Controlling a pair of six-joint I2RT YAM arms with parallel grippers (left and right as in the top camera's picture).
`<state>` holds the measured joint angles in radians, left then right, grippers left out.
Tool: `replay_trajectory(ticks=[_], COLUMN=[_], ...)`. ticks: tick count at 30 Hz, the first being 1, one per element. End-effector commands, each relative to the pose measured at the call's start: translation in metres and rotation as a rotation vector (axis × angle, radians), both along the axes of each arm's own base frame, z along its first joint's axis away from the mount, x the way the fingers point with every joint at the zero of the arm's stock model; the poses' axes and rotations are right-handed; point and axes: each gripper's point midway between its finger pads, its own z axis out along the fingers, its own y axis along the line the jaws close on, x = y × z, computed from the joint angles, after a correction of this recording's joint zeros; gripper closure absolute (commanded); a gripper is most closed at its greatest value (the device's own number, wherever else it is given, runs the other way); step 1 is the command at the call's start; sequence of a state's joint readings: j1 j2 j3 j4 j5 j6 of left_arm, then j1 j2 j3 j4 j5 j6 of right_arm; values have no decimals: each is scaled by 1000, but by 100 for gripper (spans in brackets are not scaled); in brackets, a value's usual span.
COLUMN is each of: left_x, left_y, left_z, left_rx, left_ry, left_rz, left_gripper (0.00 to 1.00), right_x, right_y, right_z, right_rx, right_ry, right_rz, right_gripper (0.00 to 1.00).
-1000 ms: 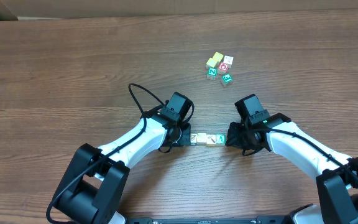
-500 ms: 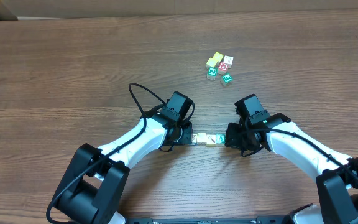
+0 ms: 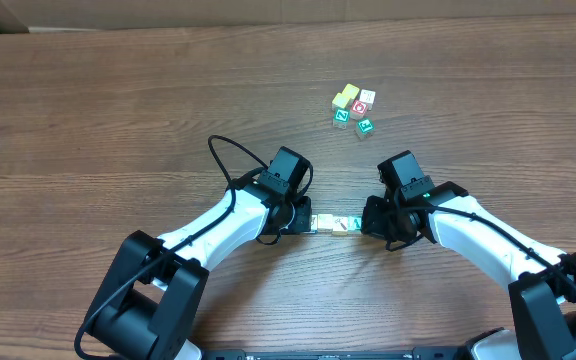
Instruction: Flip 3 blocks
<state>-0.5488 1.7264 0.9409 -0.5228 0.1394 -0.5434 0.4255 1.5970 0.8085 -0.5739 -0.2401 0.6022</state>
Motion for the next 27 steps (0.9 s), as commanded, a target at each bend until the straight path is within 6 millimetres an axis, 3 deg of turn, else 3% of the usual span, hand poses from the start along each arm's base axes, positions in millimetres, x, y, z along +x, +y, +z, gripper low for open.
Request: replay_trajectory(ticks=[1,19,27], left_x=[-6,-5,-5], left_y=[-1,0,0], left_z=[-7,-7,-7], left_rx=[0,6,6], left_ry=[25,22,22], left_rz=[-11,-10,-10], left_gripper=[96,96,96], right_x=[0,0,-2], right_y=[2,2,11], right_z=[0,0,0], right_rx=[11,15,14], right_ry=[0,7,-8], right_rz=[-2,-23,10], right_gripper=[96,96,96])
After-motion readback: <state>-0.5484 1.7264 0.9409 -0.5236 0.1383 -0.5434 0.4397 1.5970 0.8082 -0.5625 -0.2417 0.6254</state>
